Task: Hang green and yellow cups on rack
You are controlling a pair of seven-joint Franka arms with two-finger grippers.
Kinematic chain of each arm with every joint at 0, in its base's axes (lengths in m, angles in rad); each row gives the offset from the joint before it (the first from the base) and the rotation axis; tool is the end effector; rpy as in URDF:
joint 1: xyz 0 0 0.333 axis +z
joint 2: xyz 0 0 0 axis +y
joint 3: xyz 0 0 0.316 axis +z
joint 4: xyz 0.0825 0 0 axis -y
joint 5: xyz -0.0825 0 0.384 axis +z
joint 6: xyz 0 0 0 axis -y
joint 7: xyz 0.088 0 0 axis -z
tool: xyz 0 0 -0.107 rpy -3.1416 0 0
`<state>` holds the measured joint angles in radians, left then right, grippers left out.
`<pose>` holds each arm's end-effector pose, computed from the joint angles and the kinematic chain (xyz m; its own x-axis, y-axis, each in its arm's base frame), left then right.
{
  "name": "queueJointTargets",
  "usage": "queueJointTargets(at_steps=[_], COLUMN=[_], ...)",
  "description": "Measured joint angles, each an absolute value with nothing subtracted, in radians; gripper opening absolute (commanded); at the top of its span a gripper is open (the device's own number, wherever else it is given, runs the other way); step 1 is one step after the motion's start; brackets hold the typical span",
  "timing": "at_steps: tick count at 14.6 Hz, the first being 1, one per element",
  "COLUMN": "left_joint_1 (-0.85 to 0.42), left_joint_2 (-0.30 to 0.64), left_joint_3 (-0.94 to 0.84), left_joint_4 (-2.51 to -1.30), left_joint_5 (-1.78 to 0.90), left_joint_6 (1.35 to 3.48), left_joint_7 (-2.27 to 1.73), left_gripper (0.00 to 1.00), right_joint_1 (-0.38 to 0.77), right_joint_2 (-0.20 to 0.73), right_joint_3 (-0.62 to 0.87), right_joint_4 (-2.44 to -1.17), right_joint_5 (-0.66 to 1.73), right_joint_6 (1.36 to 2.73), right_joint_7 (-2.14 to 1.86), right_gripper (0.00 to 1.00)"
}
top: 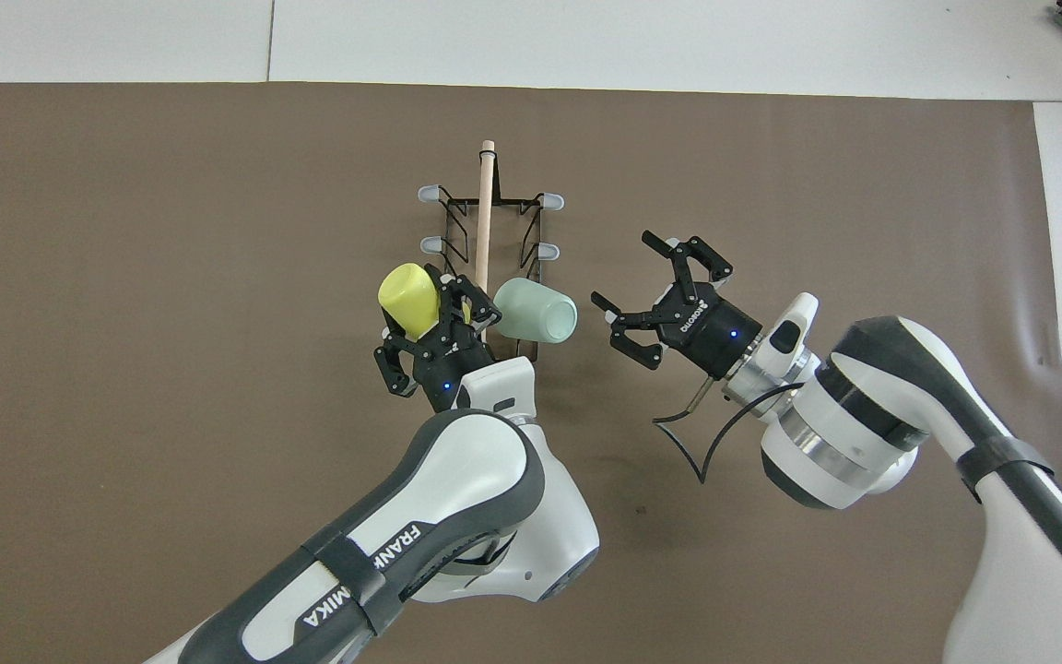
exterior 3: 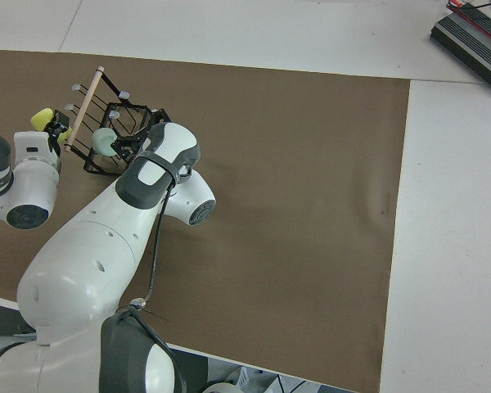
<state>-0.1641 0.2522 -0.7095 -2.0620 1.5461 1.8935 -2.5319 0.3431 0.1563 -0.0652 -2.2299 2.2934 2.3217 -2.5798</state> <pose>0.4399 -0.3878 0.3604 0.1588 0.4609 0.8731 0.5319 -0.7850 0.3176 0.5317 0.1662 0.3176 0.1138 0.1270 0.9853 0.7618 -0.6479 -0.0045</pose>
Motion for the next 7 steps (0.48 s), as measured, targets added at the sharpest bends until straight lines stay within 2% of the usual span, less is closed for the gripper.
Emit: queueJointTargets(at_steps=[1,2,3,5,7], left_joint_1=[-0.164,-0.164,-0.164,-0.164,-0.164], left_joint_2=[0.252,0.252,0.252,0.251,0.250], left_joint_3=[-0.712,-0.713,-0.715,-0.717,-0.716], left_joint_4=[-2.062,-2.062,-2.061,-2.059,-2.057], left_joint_5=[1.546,1.545,1.545,1.545,1.544], left_joint_6=[1.890,1.890,1.889,1.886,1.882], left_joint_7=[-2.532,-2.532,-2.532,-2.533,-2.533], left_gripper=[0.89,0.92,0.93,1.00,1.00], right_joint_1=[0.314,0.283,0.248,0.160,0.059], right_joint_2=[0.151,0.148,0.146,0.140,0.134], right_joint_3=[-0.065,-0.066,-0.066,-0.066,-0.069], right_joint_4=[-2.232,-2.233,-2.233,-2.232,-2.224], right_joint_5=[2.234,2.170,2.101,1.912,1.699], right_joint_6=[2.322,2.322,2.321,2.314,2.278], right_joint_7=[-2.580,-2.580,-2.580,-2.572,-2.537], right_gripper=[1.00,1.00,1.00,1.00,1.00])
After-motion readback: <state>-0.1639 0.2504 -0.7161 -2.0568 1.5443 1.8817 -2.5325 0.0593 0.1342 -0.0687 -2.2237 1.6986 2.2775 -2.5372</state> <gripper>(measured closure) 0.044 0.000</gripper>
